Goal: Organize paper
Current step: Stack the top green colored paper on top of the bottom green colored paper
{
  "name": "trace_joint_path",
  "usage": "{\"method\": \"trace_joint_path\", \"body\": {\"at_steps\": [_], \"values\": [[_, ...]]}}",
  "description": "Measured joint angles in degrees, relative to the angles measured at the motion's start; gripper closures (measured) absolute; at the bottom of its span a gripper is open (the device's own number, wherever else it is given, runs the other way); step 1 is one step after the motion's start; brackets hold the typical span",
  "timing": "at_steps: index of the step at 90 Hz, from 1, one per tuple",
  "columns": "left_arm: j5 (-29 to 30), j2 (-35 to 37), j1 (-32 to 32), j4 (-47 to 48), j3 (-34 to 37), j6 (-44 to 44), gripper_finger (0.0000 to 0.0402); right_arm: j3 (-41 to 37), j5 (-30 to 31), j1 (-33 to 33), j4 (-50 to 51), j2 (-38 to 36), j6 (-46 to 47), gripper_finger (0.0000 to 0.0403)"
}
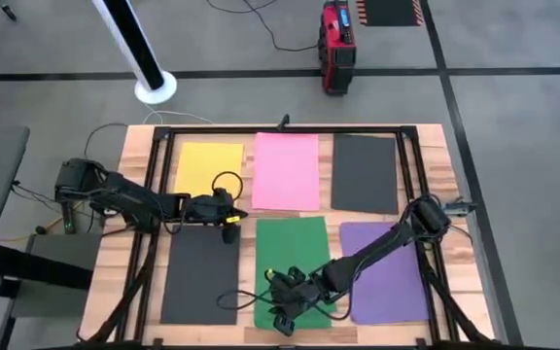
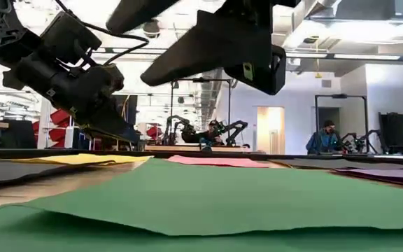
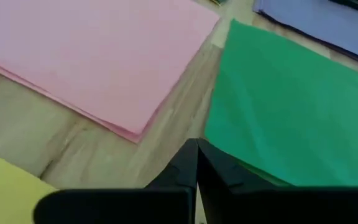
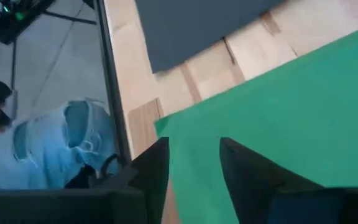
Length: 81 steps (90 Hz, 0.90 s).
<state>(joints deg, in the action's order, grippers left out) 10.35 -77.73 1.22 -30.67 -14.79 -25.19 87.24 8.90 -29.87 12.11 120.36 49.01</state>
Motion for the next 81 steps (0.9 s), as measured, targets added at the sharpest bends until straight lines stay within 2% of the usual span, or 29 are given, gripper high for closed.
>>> {"method": "trace_joint_path", "body": {"at_steps": [11, 18, 31, 44, 63, 81], "values": [[-0.8, 0.0, 1.0, 0.0, 0.0, 0.9, 0.0401, 0.0, 0.4, 0.0, 6.7, -1.4, -2.7, 0.0341], [-0.9, 0.0, 1.3, 0.0, -0.1, 1.2, 0.0401, 0.0, 3.3, -0.4, 15.1, -3.0, -3.2, 0.0388], [-0.6, -0.2, 1.1, 0.6, -2.1, 3.3, 0.0402, 0.0, 5.8, -1.1, 34.1, -5.2, -0.3, 0.0400], [-0.3, -0.3, 1.0, 4.4, -5.9, 5.8, 0.0401, -0.1, 6.3, -2.8, 46.4, -5.8, 4.8, 0.0402], [1.6, -0.3, 1.0, 9.9, -8.8, 6.6, 0.0401, -6.8, 6.2, -4.7, 46.2, -5.8, 13.0, 0.0402], [-2.1, -0.3, 4.3, 18.6, -8.7, 7.4, 0.0402, -11.5, 6.2, -5.1, 43.0, -5.8, 17.4, 0.0403]]}}
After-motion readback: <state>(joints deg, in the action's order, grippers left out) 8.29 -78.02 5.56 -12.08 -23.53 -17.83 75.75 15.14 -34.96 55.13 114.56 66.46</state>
